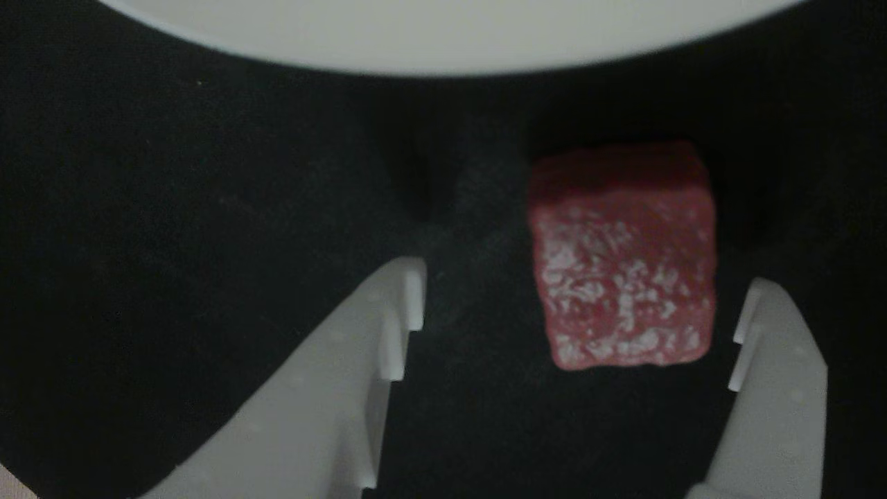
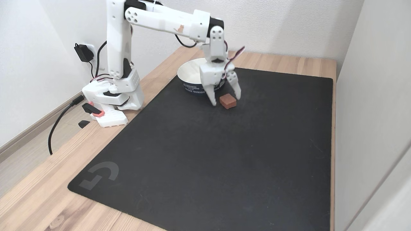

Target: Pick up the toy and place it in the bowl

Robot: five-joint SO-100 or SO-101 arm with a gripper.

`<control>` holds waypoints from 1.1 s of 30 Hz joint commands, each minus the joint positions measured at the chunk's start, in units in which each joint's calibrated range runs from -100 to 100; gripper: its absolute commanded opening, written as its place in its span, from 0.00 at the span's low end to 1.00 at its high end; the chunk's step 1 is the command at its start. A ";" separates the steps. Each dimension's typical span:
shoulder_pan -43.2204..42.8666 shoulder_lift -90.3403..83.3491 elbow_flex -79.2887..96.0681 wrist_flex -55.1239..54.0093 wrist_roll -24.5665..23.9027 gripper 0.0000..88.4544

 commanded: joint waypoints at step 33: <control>-0.10 3.82 -1.99 -4.48 -0.25 0.03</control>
